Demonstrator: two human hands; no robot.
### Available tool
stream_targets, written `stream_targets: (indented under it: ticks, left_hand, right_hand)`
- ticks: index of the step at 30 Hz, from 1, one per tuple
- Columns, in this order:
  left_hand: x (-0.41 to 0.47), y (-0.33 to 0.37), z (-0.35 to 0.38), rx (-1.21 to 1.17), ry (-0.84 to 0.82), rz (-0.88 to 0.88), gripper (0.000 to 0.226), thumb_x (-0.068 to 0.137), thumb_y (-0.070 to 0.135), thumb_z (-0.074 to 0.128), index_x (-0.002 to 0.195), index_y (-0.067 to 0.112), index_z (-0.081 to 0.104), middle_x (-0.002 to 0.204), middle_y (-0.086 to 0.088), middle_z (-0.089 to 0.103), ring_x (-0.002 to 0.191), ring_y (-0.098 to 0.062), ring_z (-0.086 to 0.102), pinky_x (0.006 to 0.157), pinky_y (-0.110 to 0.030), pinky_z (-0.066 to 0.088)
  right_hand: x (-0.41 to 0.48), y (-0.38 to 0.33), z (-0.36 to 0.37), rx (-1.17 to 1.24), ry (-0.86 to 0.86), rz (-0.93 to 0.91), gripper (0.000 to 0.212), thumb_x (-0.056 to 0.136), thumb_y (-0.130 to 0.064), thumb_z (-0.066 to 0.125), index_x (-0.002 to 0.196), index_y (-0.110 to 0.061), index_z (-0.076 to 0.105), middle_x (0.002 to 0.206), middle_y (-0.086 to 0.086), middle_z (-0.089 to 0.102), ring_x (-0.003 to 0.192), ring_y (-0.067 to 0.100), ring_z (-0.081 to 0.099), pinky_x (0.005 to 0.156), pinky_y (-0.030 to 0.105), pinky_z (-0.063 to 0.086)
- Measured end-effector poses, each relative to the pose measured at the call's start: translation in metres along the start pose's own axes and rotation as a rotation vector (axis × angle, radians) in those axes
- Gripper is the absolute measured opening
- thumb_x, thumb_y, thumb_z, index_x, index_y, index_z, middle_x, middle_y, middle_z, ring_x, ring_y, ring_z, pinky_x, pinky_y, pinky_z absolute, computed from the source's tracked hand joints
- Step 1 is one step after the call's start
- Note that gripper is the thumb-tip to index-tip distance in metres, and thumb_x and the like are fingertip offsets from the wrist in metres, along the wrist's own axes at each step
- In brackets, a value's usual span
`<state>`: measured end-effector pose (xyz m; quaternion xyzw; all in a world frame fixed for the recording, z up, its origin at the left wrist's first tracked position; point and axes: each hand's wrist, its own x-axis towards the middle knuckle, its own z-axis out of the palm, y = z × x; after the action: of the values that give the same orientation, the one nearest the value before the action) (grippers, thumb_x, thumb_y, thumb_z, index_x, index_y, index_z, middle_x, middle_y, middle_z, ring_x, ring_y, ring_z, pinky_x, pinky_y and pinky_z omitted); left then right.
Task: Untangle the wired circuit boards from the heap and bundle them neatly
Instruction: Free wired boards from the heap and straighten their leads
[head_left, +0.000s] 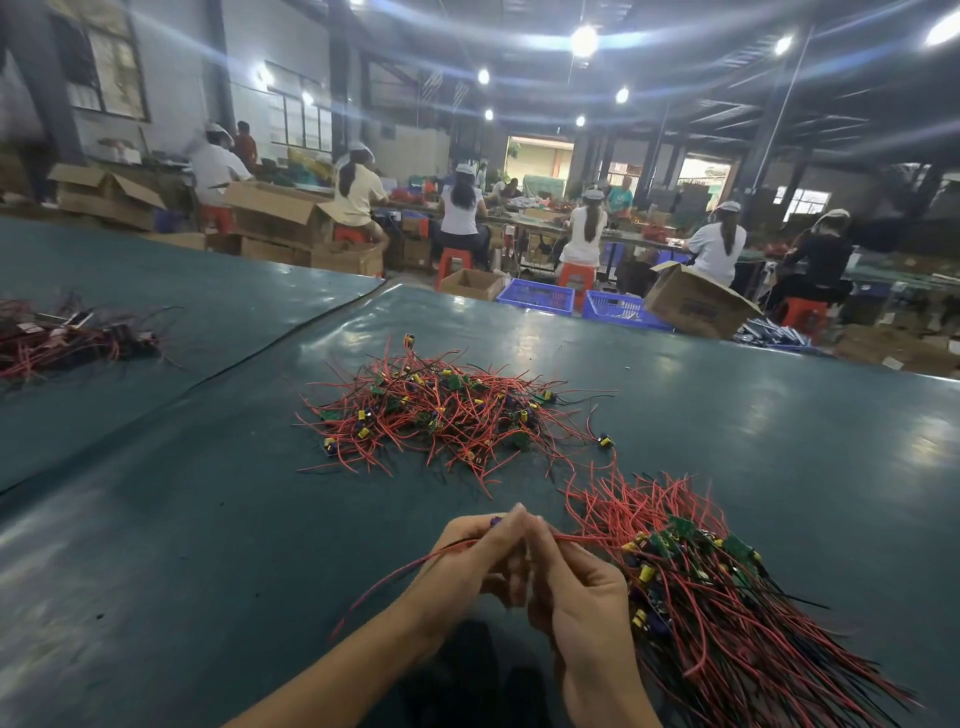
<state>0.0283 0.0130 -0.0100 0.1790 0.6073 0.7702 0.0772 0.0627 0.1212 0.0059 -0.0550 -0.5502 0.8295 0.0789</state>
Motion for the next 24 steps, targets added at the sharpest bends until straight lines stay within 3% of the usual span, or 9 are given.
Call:
stream_targets:
  ticks: [2,5,7,12,15,17,20,22,24]
  left_hand:
    - [0.003,0.002,0.0,0.02,0.058,0.03,0.049,0.086,0.044,0.06,0.073,-0.002,0.066,0.061,-0.008,0.054,0.053,-0.015,0.051,0.054,-0.024,0.045]
    - [0.004,0.008,-0.004,0.091,0.087,0.054,0.038,0.08,0.039,0.064,0.05,0.015,0.06,0.051,-0.004,0.052,0.045,-0.013,0.049,0.052,-0.022,0.044]
    - [0.004,0.012,-0.007,0.145,0.086,0.075,0.043,0.082,0.036,0.069,0.045,0.019,0.055,0.048,-0.004,0.052,0.044,-0.014,0.048,0.053,-0.022,0.042]
    - [0.004,0.017,-0.007,0.186,0.041,0.121,0.041,0.076,0.047,0.059,0.046,0.019,0.056,0.048,-0.001,0.053,0.044,-0.014,0.049,0.056,-0.022,0.042]
    - [0.003,0.014,-0.005,0.192,0.052,0.128,0.042,0.079,0.046,0.061,0.05,0.017,0.058,0.05,-0.004,0.054,0.046,-0.016,0.051,0.056,-0.024,0.043]
    - [0.003,0.012,-0.005,0.181,0.065,0.131,0.043,0.088,0.041,0.062,0.052,0.016,0.059,0.051,-0.005,0.056,0.047,-0.016,0.052,0.054,-0.025,0.043]
    - [0.005,0.011,-0.005,0.157,0.086,0.117,0.041,0.089,0.042,0.059,0.056,0.017,0.06,0.053,-0.004,0.059,0.047,-0.015,0.053,0.053,-0.025,0.044]
    - [0.005,0.01,-0.006,0.169,0.057,0.106,0.042,0.089,0.046,0.059,0.058,0.018,0.062,0.054,-0.004,0.059,0.048,-0.015,0.053,0.053,-0.024,0.044]
    - [0.004,0.008,-0.005,0.182,-0.004,0.093,0.04,0.086,0.049,0.058,0.061,0.017,0.064,0.055,-0.003,0.059,0.05,-0.015,0.054,0.053,-0.022,0.044]
  right_hand:
    - [0.002,0.003,0.0,-0.036,0.038,-0.02,0.014,0.08,-0.015,0.07,0.072,-0.01,0.08,0.057,0.011,0.063,0.053,0.019,0.053,0.057,0.03,0.046]
    - [0.007,-0.002,-0.007,0.011,0.136,0.017,0.018,0.073,-0.027,0.072,0.081,-0.014,0.081,0.044,-0.003,0.043,0.037,0.006,0.032,0.037,0.019,0.029]
    - [0.014,-0.009,-0.017,0.09,0.218,0.021,0.027,0.07,-0.029,0.071,0.088,-0.01,0.079,0.049,-0.004,0.049,0.038,0.003,0.032,0.034,0.016,0.03]
    - [0.02,-0.02,-0.028,0.194,0.335,0.004,0.012,0.083,-0.024,0.07,0.085,-0.015,0.077,0.05,-0.009,0.049,0.036,-0.001,0.036,0.034,0.012,0.032]
    - [0.019,-0.019,-0.029,0.222,0.374,-0.041,0.014,0.085,-0.028,0.07,0.089,-0.016,0.077,0.049,-0.01,0.049,0.036,-0.001,0.037,0.034,0.012,0.033]
    - [0.017,-0.014,-0.027,0.195,0.354,-0.053,0.024,0.08,-0.036,0.07,0.089,-0.015,0.076,0.049,-0.009,0.044,0.035,0.001,0.032,0.033,0.013,0.03]
    - [0.013,-0.003,-0.019,0.056,0.239,-0.026,0.03,0.068,-0.044,0.074,0.067,-0.015,0.07,0.049,-0.006,0.038,0.039,0.005,0.028,0.038,0.018,0.028]
    - [0.008,0.006,-0.007,-0.046,0.125,-0.041,0.029,0.069,-0.041,0.073,0.066,-0.013,0.076,0.047,-0.003,0.043,0.04,0.007,0.032,0.039,0.019,0.029]
    - [0.002,0.013,0.002,-0.101,0.047,-0.103,0.025,0.074,-0.038,0.068,0.07,-0.015,0.078,0.049,0.003,0.057,0.043,0.008,0.046,0.042,0.019,0.04]
